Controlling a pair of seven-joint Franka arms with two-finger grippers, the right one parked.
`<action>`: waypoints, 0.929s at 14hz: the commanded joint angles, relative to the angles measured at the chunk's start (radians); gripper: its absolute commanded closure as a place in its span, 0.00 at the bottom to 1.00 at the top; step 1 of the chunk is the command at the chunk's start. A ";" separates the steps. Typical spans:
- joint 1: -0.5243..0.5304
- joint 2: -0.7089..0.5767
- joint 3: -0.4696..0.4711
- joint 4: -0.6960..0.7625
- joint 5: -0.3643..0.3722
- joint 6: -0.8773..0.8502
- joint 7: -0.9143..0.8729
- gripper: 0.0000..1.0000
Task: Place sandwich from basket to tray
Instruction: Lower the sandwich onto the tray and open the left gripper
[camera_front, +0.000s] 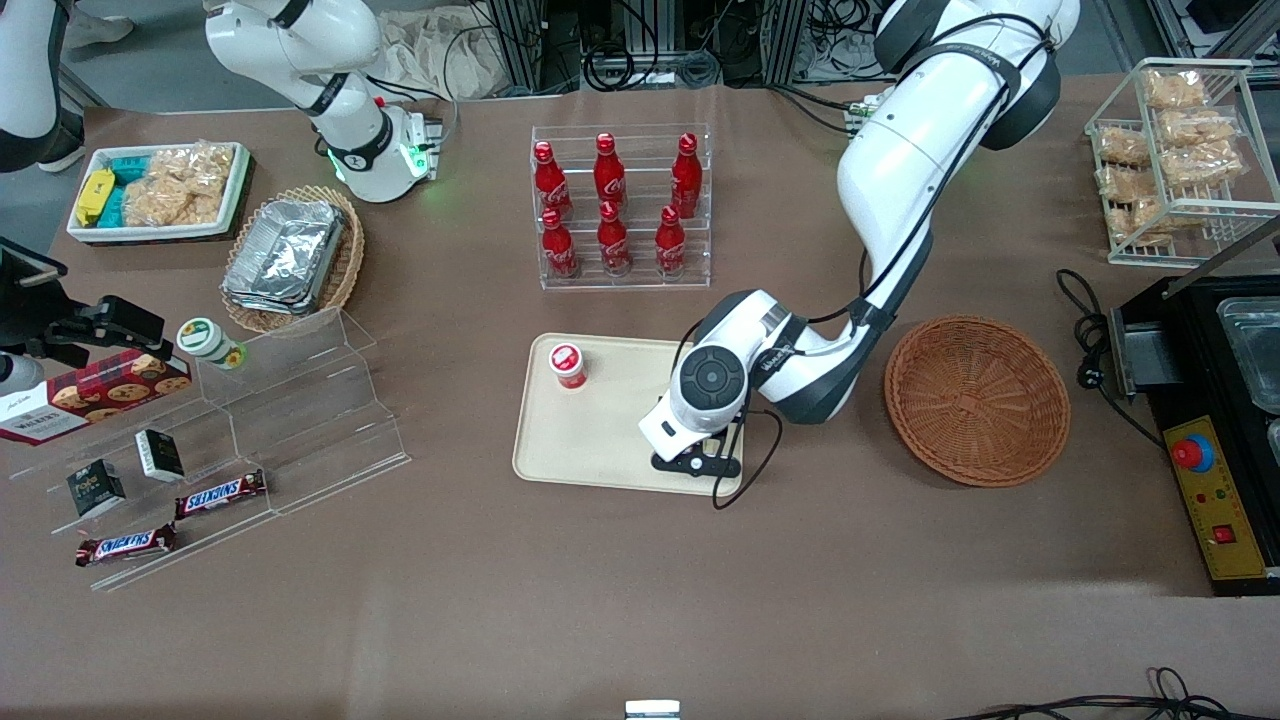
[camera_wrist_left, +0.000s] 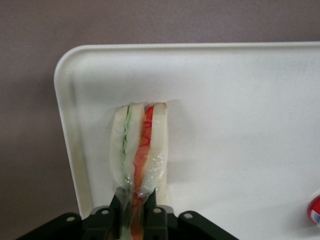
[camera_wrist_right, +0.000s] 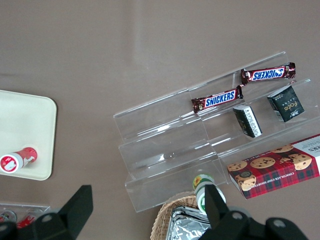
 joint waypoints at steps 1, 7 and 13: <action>0.017 -0.015 0.003 0.002 0.004 0.008 0.044 0.00; 0.033 -0.096 0.007 0.117 -0.140 -0.089 0.032 0.00; 0.121 -0.294 0.036 0.139 -0.114 -0.306 0.038 0.00</action>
